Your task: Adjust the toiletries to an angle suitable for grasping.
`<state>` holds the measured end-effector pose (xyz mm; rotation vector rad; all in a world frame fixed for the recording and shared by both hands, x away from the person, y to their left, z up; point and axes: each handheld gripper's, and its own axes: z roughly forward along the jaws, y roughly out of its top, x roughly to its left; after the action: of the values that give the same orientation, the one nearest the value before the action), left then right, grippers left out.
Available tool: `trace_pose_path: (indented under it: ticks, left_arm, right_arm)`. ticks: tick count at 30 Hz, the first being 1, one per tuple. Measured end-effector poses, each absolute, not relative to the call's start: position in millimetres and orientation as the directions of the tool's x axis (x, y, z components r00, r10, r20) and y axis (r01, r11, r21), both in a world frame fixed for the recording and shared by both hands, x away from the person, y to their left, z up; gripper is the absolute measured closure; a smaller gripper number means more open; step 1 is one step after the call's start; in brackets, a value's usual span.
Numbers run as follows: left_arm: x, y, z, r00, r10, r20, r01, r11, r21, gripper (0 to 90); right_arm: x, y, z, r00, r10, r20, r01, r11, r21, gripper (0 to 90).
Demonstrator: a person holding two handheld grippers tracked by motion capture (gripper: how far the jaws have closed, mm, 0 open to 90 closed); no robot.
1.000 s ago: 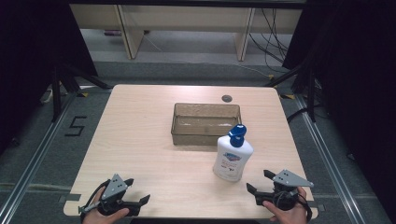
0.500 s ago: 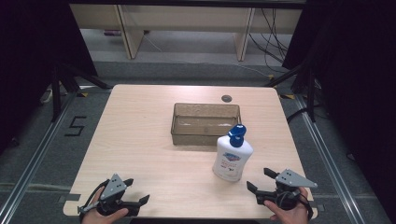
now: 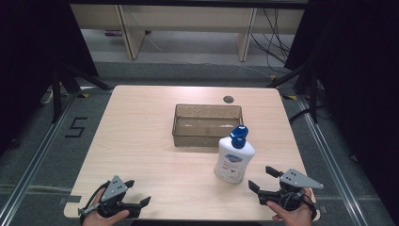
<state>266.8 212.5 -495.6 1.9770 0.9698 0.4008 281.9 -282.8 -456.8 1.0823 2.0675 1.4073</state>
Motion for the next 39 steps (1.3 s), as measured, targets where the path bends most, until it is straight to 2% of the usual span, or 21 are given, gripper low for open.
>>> trace_pose_path:
  ticks: [1,2,8,9,12,13,14,15,16,23,24,31,32,35,39]
  left_arm:
    - [266.7,212.7,-495.3,0.645,0.76,-0.082,0.48,-0.318,0.818,15.6]
    - [266.9,212.7,-495.4,0.646,0.759,-0.081,0.478,-0.318,0.819,15.6]
    - [266.6,212.3,-495.2,0.643,0.76,-0.092,0.482,-0.308,0.821,15.6]
    - [266.5,212.4,-495.1,0.644,0.76,-0.091,0.481,-0.309,0.82,15.6]
    - [266.5,212.4,-495.0,0.644,0.759,-0.09,0.48,-0.31,0.82,15.6]
    - [266.7,213.2,-494.7,0.648,0.757,-0.081,0.479,-0.323,0.816,15.6]
    - [266.7,213.2,-494.7,0.648,0.757,-0.081,0.479,-0.323,0.816,15.6]
    - [266.7,213.2,-494.8,0.648,0.757,-0.082,0.48,-0.323,0.816,15.6]
    - [266.7,213.2,-494.8,0.648,0.757,-0.082,0.48,-0.323,0.816,15.6]
    - [266.9,212.9,-495.4,0.648,0.757,-0.084,0.48,-0.319,0.817,15.6]
    - [267.0,213.1,-495.5,0.648,0.757,-0.084,0.479,-0.32,0.817,15.6]
    - [267.0,212.4,-495.8,0.643,0.76,-0.093,0.481,-0.307,0.821,15.6]
    - [267.0,212.4,-495.8,0.643,0.76,-0.094,0.481,-0.305,0.822,15.6]
    - [266.9,212.4,-495.7,0.643,0.76,-0.093,0.481,-0.306,0.821,15.6]
    - [266.9,212.5,-495.6,0.643,0.76,-0.094,0.481,-0.306,0.821,15.6]
  right_arm:
    - [281.0,-280.8,-456.5,-0.607,0.787,0.109,0.377,0.164,0.912,15.3]
    - [282.0,-282.7,-453.8,-0.615,0.785,0.078,0.36,0.191,0.913,15.4]
    - [281.0,-280.4,-444.5,-0.621,0.781,0.071,0.338,0.184,0.923,15.4]
    - [279.6,-278.9,-443.8,-0.618,0.78,0.097,0.356,0.168,0.919,15.5]
    - [280.8,-279.8,-441.1,-0.626,0.777,0.065,0.33,0.188,0.925,15.5]
    - [279.6,-279.2,-439.8,-0.622,0.779,0.077,0.341,0.181,0.923,15.5]
    - [276.7,-276.9,-439.0,-0.613,0.779,0.132,0.386,0.149,0.91,15.5]
    - [279.8,-279.6,-438.8,-0.625,0.777,0.074,0.337,0.183,0.924,15.5]
    - [278.7,-278.3,-437.7,-0.626,0.772,0.106,0.357,0.164,0.919,15.5]
    - [280.0,-279.0,-429.5,-0.624,0.778,0.076,0.315,0.162,0.935,15.6]
    - [278.4,-278.4,-427.4,-0.629,0.77,0.107,0.34,0.148,0.929,15.6]
    - [279.5,-277.1,-421.5,-0.624,0.776,0.091,0.32,0.148,0.936,16.2]
    - [278.7,-275.0,-420.9,-0.622,0.774,0.119,0.335,0.125,0.934,16.3]
    - [280.7,-274.8,-418.0,-0.634,0.769,0.086,0.307,0.147,0.94,16.5]
    - [279.4,-274.5,-413.3,-0.629,0.772,0.09,0.322,0.154,0.934,16.7]
